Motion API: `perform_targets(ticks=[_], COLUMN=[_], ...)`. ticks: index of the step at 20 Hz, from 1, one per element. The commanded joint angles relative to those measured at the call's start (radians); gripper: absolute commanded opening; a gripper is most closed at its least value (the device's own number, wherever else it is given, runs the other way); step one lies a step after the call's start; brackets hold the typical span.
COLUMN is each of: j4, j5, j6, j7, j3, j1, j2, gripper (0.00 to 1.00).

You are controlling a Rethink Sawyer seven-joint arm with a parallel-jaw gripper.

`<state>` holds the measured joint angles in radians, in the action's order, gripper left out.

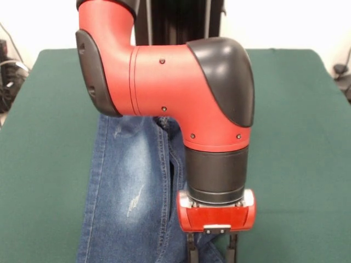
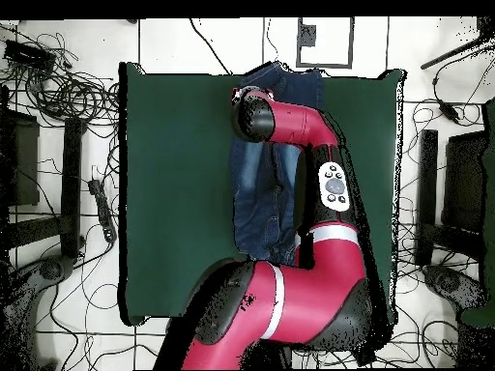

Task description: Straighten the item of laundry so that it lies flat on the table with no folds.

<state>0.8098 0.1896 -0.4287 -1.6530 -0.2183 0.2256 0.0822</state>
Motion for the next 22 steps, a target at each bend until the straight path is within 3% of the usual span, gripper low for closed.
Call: perform_targets(ticks=[1,8,9,10,22], j4=[0.034,0.035,0.034,0.034,-0.008], j5=[-0.046,-0.060,-0.064,-0.070,-0.085], j6=[-0.139,-0.030,-0.063,-0.070,-0.050], j7=[-0.147,-0.199,-0.182,-0.173,-0.188], j3=[-0.018,0.006,0.009,0.017,0.035], j1=[-0.065,-0.070,-0.070,-0.073,-0.095], j2=[-0.061,-0.059,-0.060,-0.060,-0.070], gripper=[1.00,1.00,1.00,0.00,0.00])
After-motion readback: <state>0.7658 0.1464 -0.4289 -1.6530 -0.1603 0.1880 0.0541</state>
